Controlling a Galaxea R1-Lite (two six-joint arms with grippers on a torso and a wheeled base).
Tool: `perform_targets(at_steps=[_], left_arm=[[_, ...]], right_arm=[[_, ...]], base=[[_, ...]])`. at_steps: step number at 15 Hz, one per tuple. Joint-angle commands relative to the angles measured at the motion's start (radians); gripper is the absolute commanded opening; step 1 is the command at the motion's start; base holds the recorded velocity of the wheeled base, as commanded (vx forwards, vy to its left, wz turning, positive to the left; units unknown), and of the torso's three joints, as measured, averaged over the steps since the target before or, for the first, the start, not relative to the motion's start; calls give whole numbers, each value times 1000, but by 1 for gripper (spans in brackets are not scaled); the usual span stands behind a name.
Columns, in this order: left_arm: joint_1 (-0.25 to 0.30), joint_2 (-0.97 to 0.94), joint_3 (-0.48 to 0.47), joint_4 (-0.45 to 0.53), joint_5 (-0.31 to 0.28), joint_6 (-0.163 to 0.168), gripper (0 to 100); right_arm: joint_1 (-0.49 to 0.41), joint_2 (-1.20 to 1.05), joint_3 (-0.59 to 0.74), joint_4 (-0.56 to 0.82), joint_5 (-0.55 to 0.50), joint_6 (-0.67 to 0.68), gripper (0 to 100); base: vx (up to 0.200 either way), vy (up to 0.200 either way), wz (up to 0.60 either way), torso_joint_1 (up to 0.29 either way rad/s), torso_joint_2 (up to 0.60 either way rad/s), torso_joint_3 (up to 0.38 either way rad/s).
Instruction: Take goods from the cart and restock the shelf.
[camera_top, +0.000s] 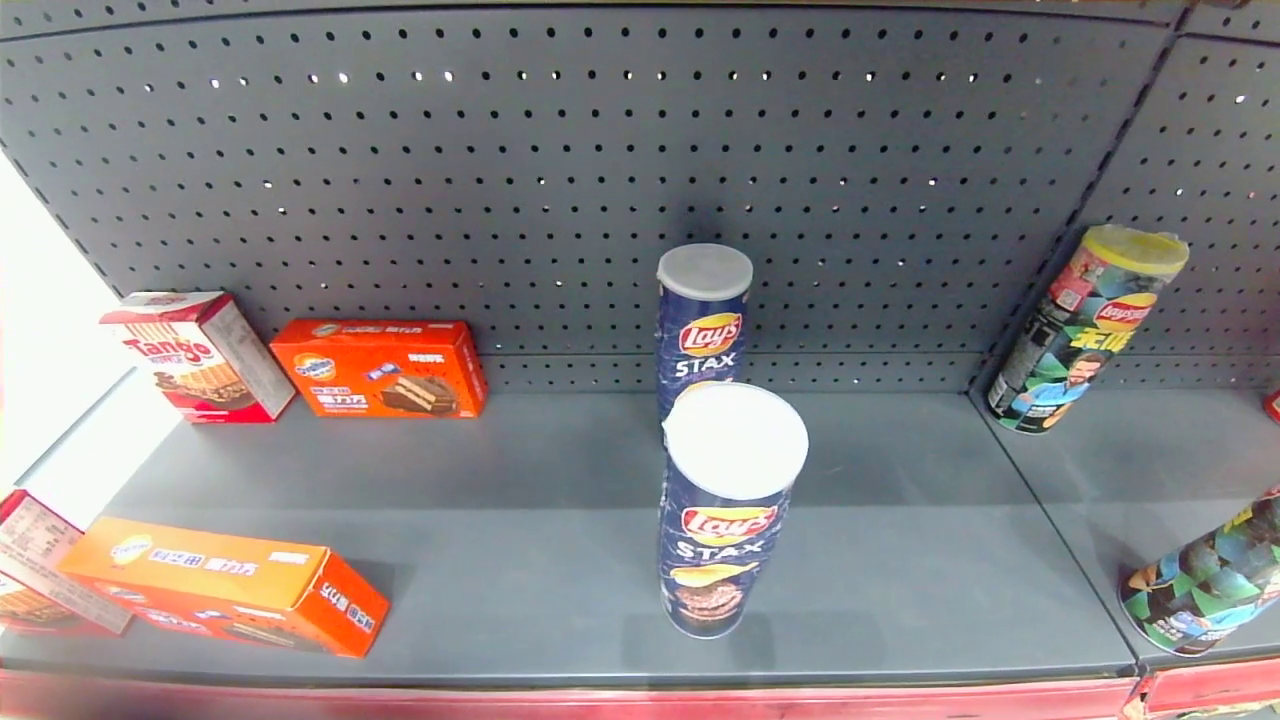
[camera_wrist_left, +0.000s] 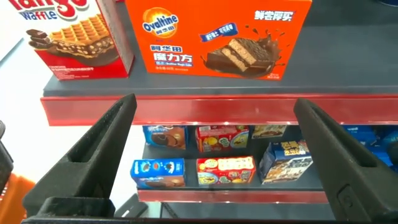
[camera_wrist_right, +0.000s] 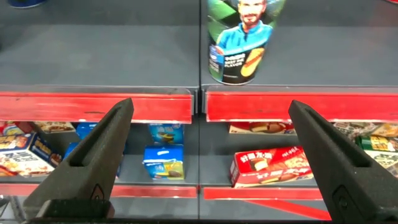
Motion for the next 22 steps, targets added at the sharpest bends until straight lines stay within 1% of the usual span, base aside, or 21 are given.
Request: perform_targets(at_steps=[1,2,8,11,21,22], left_arm=[[1,1,2,0,0,0,100],[1,1,0,0,0,0,100],[1,1,0,0,-5,3,100],[1,1,0,0,-3,0,100],[1,1,0,0,-3,-2,100],[1,1,2,0,-2,9,100]], right_arm=[[1,0,0,0,0,0,100],[1,0,0,0,0,0,100],[1,0,0,0,0,0,100],[1,0,0,0,0,0,100],[1,0,0,0,0,0,100],[1,0,0,0,0,0,100]], base=[[-200,0,0,2,7,2],[-200,0,0,2,-2,-2],[0,0,0,0,0,0],[-200,0,0,9,7,-1],[0,0,0,0,0,0],[0,0,0,0,0,0]])
